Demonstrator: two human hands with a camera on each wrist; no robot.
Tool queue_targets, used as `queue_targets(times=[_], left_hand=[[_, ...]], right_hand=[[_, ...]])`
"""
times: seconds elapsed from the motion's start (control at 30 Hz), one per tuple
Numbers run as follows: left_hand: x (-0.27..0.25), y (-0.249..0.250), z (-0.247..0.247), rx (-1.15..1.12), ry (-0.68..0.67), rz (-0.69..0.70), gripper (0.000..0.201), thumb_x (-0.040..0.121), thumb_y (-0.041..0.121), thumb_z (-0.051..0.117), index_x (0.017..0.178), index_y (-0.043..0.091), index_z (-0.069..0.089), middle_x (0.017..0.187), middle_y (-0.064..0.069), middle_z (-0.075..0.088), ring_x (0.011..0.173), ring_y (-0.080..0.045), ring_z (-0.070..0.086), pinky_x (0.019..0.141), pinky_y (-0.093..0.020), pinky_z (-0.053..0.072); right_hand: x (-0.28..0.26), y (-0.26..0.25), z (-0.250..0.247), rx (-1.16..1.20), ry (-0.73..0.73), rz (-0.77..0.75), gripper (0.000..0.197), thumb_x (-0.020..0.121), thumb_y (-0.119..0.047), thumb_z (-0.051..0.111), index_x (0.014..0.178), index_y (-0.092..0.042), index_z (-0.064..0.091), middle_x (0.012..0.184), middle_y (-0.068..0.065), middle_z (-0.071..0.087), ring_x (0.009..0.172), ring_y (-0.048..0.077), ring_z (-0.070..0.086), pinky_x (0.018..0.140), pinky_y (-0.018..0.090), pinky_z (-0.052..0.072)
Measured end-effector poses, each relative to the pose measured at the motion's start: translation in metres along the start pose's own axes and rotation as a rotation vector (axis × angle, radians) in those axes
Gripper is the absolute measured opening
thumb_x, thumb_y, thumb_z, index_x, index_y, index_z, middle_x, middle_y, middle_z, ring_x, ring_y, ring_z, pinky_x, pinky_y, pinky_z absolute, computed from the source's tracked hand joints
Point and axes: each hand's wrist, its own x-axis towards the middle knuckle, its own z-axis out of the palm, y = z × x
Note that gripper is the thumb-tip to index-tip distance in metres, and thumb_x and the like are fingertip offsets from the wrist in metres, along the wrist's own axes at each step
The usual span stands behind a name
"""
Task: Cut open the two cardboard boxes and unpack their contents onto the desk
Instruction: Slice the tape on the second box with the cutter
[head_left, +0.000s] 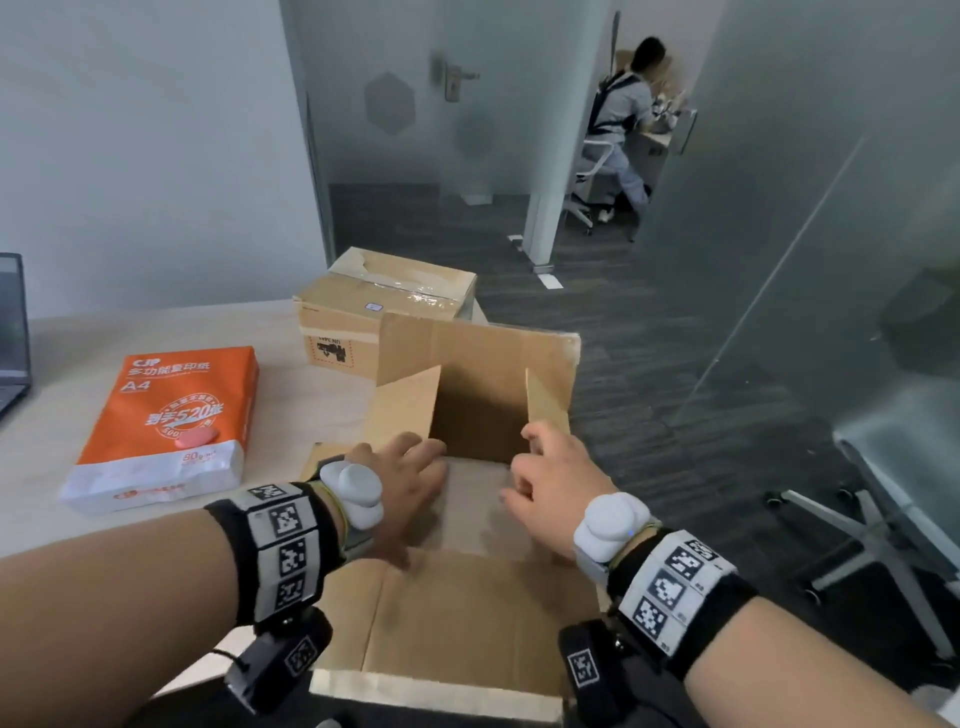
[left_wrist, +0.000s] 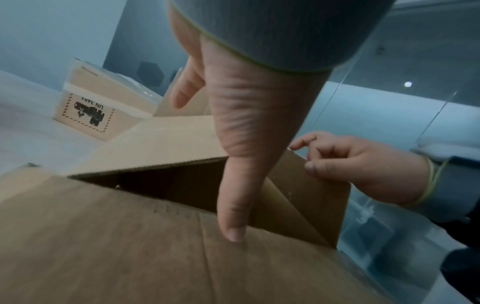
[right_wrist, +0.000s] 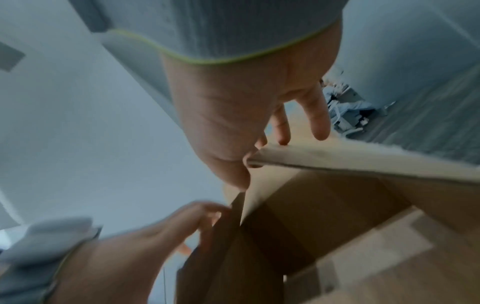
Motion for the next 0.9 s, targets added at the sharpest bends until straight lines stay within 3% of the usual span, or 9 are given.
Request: queue_targets(times=[0.1, 0.17, 0.23, 0.33, 0.47, 0.6, 0.73, 0.8, 0.9], left_hand=[[-0.007, -0.015, -0.013, -0.016, 0.024, 0.022, 0.07, 0.083, 0.061, 0.053, 0.142, 0.027, 0.039, 0.169, 0.004, 0.01, 0.155, -0.025, 0.01, 0.113, -0.048, 0.039], [-0.007, -0.023, -0.025, 0.021, -0.053, 0.022, 0.064, 0.085, 0.059, 0.039, 0.142, 0.029, 0.045, 0.169, 0.004, 0.014, 0.156, -0.027, 0.004, 0.121, -0.049, 0.026], [-0.004, -0.027, -0.034, 0.114, -0.152, 0.018, 0.057, 0.09, 0.054, 0.037, 0.142, 0.032, 0.047, 0.169, 0.003, 0.014, 0.156, -0.03, -0.002, 0.124, -0.051, 0.017], [0.004, -0.037, -0.033, 0.167, -0.25, 0.046, 0.047, 0.095, 0.04, 0.049, 0.142, 0.039, 0.047, 0.169, 0.005, 0.008, 0.157, -0.029, -0.006, 0.125, -0.054, 0.013], [0.016, -0.05, -0.032, 0.214, -0.22, 0.062, 0.063, 0.09, 0.018, 0.06, 0.145, 0.043, 0.044, 0.169, 0.009, 0.01, 0.155, -0.027, 0.006, 0.121, -0.051, 0.026], [0.022, -0.049, -0.035, 0.341, -0.129, 0.046, 0.055, 0.09, 0.024, 0.07, 0.141, 0.036, 0.053, 0.158, 0.005, 0.033, 0.148, -0.027, 0.02, 0.117, -0.046, 0.028], [0.025, -0.058, -0.052, 0.324, -0.054, 0.004, 0.05, 0.087, 0.051, 0.07, 0.133, 0.037, 0.059, 0.159, 0.009, 0.033, 0.153, -0.025, 0.013, 0.119, -0.048, 0.022], [0.026, -0.065, -0.059, 0.229, 0.035, -0.041, 0.042, 0.085, 0.061, 0.065, 0.12, 0.038, 0.066, 0.161, 0.013, 0.03, 0.154, -0.023, 0.012, 0.12, -0.047, 0.022], [0.033, -0.067, -0.057, 0.082, 0.163, -0.115, 0.045, 0.087, 0.066, 0.058, 0.125, 0.043, 0.064, 0.168, 0.018, 0.011, 0.156, -0.022, 0.003, 0.123, -0.046, 0.016]], right_hand=[[-0.005, 0.023, -0.019, 0.173, 0.157, 0.09, 0.011, 0.094, -0.025, 0.062, 0.087, -0.026, 0.053, 0.152, -0.001, 0.033, 0.116, 0.025, 0.054, 0.09, 0.033, 0.044], [-0.005, 0.037, -0.028, 0.252, 0.165, 0.2, 0.042, 0.091, -0.014, 0.057, 0.129, -0.028, 0.049, 0.152, 0.0, 0.035, 0.109, 0.025, 0.059, 0.083, 0.031, 0.046], [-0.005, 0.049, -0.034, 0.406, 0.094, 0.374, 0.074, 0.086, -0.013, 0.05, 0.152, -0.037, 0.025, 0.131, 0.005, 0.054, 0.094, 0.028, 0.063, 0.069, 0.032, 0.048], [-0.001, 0.063, -0.034, 0.454, -0.019, 0.534, 0.091, 0.084, -0.011, 0.047, 0.157, -0.043, 0.004, 0.078, 0.006, 0.058, 0.055, 0.023, 0.051, 0.045, 0.028, 0.037], [-0.004, 0.073, -0.032, 0.487, 0.051, 0.652, 0.1, 0.086, -0.009, 0.053, 0.158, -0.038, -0.009, 0.072, 0.009, 0.057, 0.054, 0.021, 0.049, 0.046, 0.027, 0.034], [-0.006, 0.075, -0.024, 0.479, 0.058, 0.612, 0.094, 0.08, -0.016, 0.058, 0.158, -0.038, 0.009, 0.096, 0.008, 0.069, 0.073, 0.027, 0.065, 0.06, 0.036, 0.056], [-0.013, 0.075, -0.036, 0.364, 0.021, 0.505, 0.089, 0.087, -0.01, 0.054, 0.159, -0.037, 0.01, 0.116, 0.003, 0.063, 0.069, 0.021, 0.064, 0.053, 0.029, 0.048], [-0.019, 0.074, -0.045, 0.213, -0.023, 0.376, 0.07, 0.089, -0.013, 0.052, 0.15, -0.041, 0.035, 0.128, -0.002, 0.065, 0.085, 0.022, 0.067, 0.066, 0.03, 0.051], [-0.026, 0.073, -0.053, 0.072, -0.143, 0.264, 0.051, 0.086, -0.012, 0.048, 0.119, -0.047, 0.063, 0.11, -0.014, 0.069, 0.098, 0.019, 0.065, 0.084, 0.034, 0.054]])
